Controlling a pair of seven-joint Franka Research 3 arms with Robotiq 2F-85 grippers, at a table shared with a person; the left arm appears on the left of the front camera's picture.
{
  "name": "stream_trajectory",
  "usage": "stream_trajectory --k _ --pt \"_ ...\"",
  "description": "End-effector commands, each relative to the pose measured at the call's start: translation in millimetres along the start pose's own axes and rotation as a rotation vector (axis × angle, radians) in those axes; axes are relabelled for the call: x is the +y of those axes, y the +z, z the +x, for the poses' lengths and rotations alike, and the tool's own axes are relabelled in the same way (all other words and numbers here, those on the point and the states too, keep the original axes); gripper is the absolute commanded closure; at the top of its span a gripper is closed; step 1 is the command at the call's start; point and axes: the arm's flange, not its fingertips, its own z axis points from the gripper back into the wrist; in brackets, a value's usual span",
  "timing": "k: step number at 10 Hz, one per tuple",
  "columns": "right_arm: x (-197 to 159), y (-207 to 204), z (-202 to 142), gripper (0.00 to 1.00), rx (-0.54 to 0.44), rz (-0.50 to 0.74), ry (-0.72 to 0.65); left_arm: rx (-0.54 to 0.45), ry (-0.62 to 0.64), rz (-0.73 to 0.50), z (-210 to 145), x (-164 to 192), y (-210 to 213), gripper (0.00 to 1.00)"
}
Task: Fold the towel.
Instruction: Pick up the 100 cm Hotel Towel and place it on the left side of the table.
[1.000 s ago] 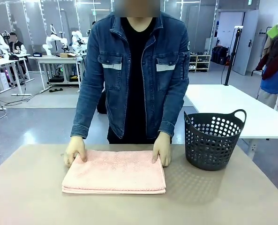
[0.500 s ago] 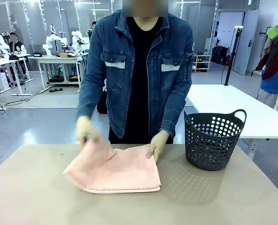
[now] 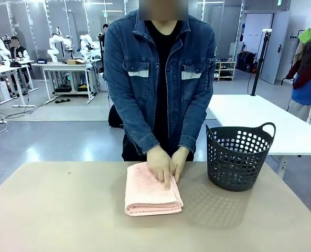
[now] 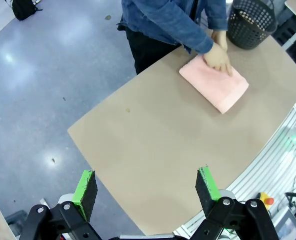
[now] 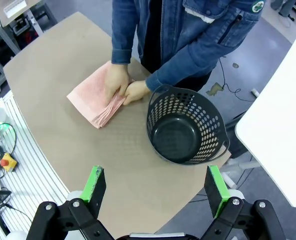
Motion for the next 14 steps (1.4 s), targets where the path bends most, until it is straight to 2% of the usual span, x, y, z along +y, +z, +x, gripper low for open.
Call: stream_trajectory --k 1,14 --pt "0.1 1.6 0.0 0.0 0.007 0.004 0.003 0.012 -0.002 -0.005 0.3 -0.8 2.9 0.0" --pt "0.1 1.6 0.0 0.0 0.007 0.004 0.003 0.012 -0.002 -0.005 0.3 -0.8 2.9 0.0"
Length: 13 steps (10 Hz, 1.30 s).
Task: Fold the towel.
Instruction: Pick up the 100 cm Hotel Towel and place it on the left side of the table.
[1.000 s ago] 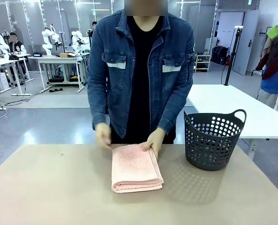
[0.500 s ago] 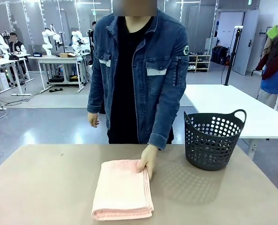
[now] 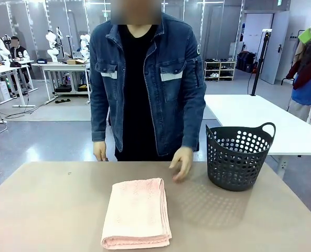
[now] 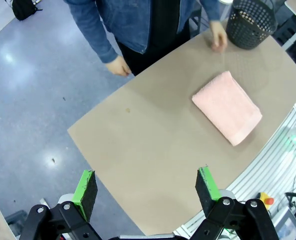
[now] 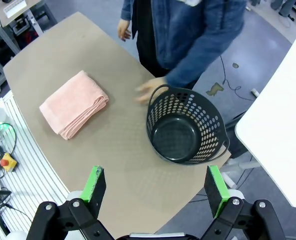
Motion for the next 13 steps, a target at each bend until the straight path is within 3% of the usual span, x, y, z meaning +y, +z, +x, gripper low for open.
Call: stream_trajectory --k 1,11,13 --pt "0 2 0 0.0 0.007 0.004 0.003 0.012 -0.002 -0.005 0 -1 3 0.0" --pt "0 2 0 0.0 0.007 0.004 0.003 0.0 0.0 0.0 0 0 0 0.0" --pt "0 2 0 0.0 0.007 0.004 0.003 0.017 0.038 -0.066 8 6 -41 0.0"
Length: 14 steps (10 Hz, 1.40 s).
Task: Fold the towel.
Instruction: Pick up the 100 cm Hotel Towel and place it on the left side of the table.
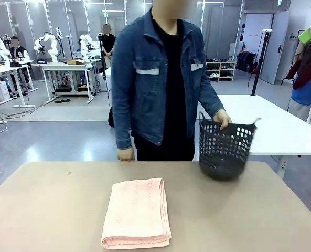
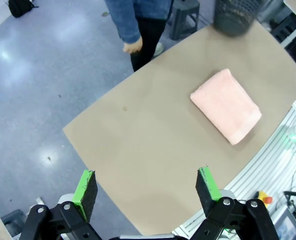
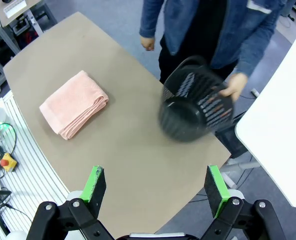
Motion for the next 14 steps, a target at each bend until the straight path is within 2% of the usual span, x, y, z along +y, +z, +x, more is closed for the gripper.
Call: stream_trajectory --k 1,2,4,7,9,11,13,14 --pt "0 1 0 0.0 0.007 0.005 0.003 -0.007 0.059 -0.061 3 -2 -42 0.0" --pt "0 1 0 0.0 0.007 0.005 0.003 0.005 0.076 -0.032 -2 -7 -66 0.0" --pt "0 1 0 0.0 0.007 0.005 0.003 0.012 0.096 -0.072 -19 -17 -127 0.0" --pt "0 1 0 0.0 0.007 0.005 0.003 0.072 0.169 -0.196 -51 -43 -228 0.0" --pt "0 1 0 0.0 0.007 0.005 0.003 0.09 0.27 -0.252 -76 -59 -291 0.0" --pt "0 1 0 0.0 0.007 0.005 0.003 0.116 0.33 -0.242 -88 -75 -348 0.0" --pt "0 1 0 0.0 0.007 0.005 0.003 0.148 0.333 -0.375 -95 -98 -405 0.0" --pt "0 1 0 0.0 0.007 0.005 0.003 0.114 0.383 -0.395 -101 -110 -431 0.0"
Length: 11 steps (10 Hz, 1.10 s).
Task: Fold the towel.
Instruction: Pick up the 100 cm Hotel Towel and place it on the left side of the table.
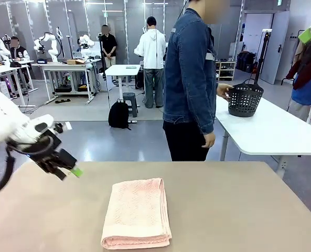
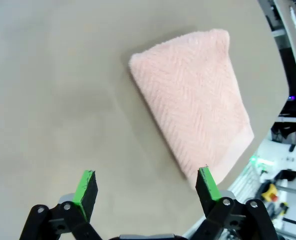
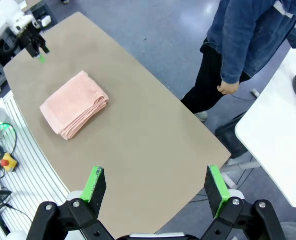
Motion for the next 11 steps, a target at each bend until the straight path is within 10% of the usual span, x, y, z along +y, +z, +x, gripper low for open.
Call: stream_trajectory --k 1,11 --pt "0 1 0 0.0 0.008 0.003 0.002 -0.106 0.061 -0.038 3 3 -42 0.0" --pt "0 1 0 0.0 0.008 0.003 0.002 -0.053 0.211 -0.117 -19 -15 -106 0.0"
